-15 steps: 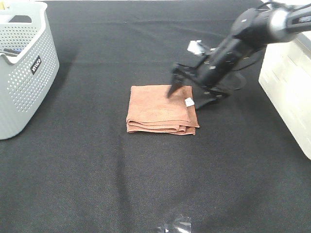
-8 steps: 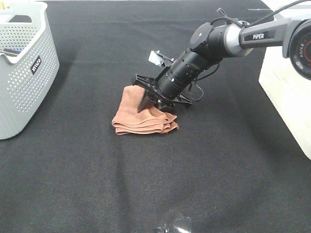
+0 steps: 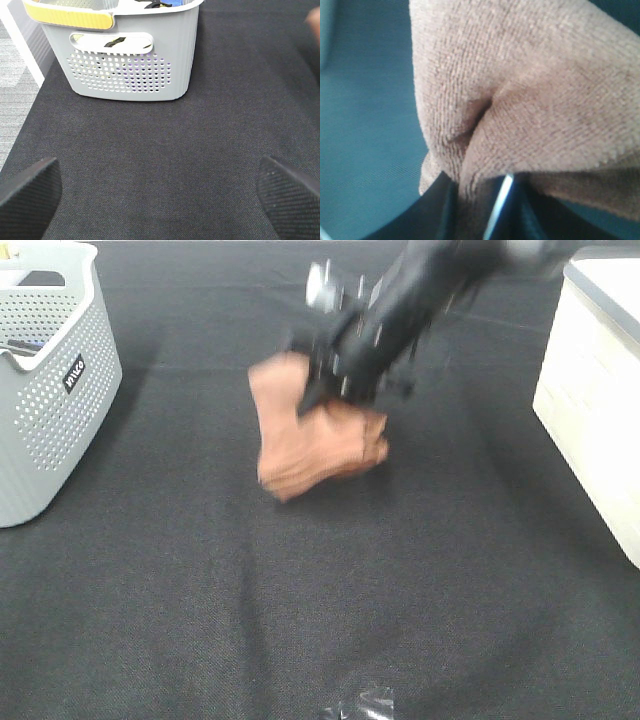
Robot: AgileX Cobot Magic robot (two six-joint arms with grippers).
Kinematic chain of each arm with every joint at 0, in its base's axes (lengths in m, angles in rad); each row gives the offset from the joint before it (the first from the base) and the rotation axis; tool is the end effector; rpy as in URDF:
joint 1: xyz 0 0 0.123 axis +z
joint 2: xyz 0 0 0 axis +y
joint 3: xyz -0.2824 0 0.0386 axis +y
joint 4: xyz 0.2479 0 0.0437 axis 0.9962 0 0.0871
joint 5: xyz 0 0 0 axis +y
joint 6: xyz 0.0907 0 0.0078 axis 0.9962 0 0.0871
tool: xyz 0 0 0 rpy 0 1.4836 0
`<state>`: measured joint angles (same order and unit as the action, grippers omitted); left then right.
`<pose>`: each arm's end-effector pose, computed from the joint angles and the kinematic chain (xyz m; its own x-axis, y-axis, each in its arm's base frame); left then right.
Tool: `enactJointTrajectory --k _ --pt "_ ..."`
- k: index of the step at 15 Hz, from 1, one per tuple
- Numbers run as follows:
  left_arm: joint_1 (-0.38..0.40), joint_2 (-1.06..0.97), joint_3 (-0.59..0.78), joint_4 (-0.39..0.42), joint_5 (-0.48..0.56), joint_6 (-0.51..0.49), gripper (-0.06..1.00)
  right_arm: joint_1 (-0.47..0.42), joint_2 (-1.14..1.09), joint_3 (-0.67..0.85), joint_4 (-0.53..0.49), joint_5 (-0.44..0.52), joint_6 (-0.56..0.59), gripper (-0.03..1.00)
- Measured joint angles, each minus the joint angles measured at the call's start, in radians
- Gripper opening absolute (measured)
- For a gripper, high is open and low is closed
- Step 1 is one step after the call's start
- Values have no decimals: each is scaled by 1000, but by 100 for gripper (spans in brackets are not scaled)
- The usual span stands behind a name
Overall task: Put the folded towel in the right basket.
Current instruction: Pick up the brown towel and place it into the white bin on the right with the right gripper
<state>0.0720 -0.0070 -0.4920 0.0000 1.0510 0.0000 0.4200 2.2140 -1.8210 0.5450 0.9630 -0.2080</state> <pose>-0.0046 -0.0003 0.2757 -0.4471 -0.0322 -0.8939 -0.0719 0.9974 0.0000 0.4190 0.2296 0.1946 -0.9063 -0.2809 -0.3159 -0.4020 0.8038 0.4386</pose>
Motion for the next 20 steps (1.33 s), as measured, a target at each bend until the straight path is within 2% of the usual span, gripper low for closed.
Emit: enactJointTrajectory --k 2,4,7,8,9,12,14,16,19,20 --pt "0 0 0 0 0 0 99 -80 -188 -77 -1 144 -3 26" --pt "0 0 0 0 0 0 99 -193 -306 -196 -48 230 5 26" --pt "0 0 0 0 0 0 99 -383 -413 -293 -226 241 43 26" --pt "0 0 0 0 0 0 99 -383 -413 -293 -226 241 43 26" --pt "0 0 0 0 0 0 99 -467 -433 -296 -310 250 44 26" --pt "0 0 0 0 0 0 99 -626 -419 -233 -428 257 44 26" --pt "0 0 0 0 0 0 99 -724 -366 -166 -459 257 47 26" --pt "0 0 0 0 0 0 99 -771 -291 -138 -478 258 65 26" --pt "0 0 0 0 0 0 99 -772 -262 -138 -496 255 120 27" --pt "0 0 0 0 0 0 99 -772 -262 -138 -500 249 122 50"
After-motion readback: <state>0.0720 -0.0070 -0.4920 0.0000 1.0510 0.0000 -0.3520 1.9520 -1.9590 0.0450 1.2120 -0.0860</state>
